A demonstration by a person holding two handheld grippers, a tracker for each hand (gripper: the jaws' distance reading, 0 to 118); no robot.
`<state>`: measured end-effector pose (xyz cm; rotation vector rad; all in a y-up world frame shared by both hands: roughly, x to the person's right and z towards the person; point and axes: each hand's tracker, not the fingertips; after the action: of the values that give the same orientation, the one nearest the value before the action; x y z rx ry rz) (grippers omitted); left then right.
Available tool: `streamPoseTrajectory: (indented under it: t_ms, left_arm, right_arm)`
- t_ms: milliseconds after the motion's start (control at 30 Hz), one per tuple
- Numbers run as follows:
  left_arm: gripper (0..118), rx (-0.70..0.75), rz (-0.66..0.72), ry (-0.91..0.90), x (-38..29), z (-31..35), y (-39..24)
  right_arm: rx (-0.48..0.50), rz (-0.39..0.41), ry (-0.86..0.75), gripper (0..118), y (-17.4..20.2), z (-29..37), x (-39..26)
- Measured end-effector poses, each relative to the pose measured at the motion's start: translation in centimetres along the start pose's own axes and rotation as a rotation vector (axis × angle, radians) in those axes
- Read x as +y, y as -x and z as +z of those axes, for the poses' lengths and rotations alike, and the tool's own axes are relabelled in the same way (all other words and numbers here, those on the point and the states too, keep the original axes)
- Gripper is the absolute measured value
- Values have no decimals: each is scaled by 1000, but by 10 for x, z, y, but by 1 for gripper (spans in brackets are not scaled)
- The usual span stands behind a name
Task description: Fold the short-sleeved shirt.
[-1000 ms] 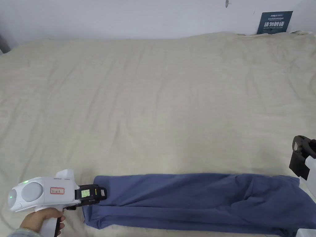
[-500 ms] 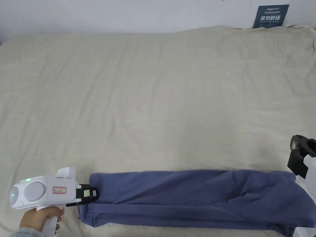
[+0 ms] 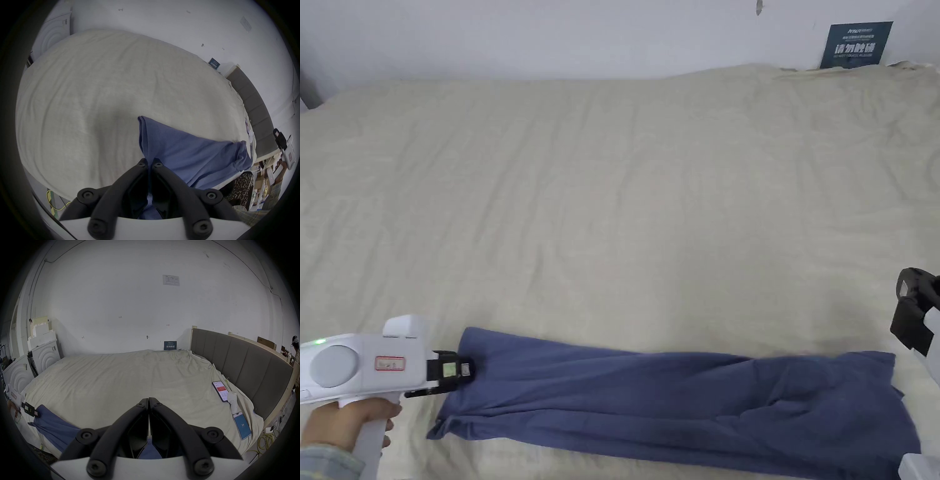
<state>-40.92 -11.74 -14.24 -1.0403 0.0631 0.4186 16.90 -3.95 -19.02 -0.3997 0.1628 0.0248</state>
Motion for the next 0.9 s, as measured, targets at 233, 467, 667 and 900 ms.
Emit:
streamPoseTrajectory:
  t_ms: [233, 467, 667, 900]
  left_arm:
    - [0, 88, 41, 9, 6, 21, 20]
    - [0, -100, 71, -13, 9, 33, -41]
    - [0, -266, 4, 39, 11, 17, -117]
    - [0, -322, -82, 115, 3, -47, -190]
  right_arm:
    - [16, -8, -8, 0, 0, 1, 1]
    - [25, -19, -14, 0, -3, 9, -3]
    - [17, -29, -23, 0, -12, 19, -4]
    - [-1, -46, -30, 0, -27, 29, -6]
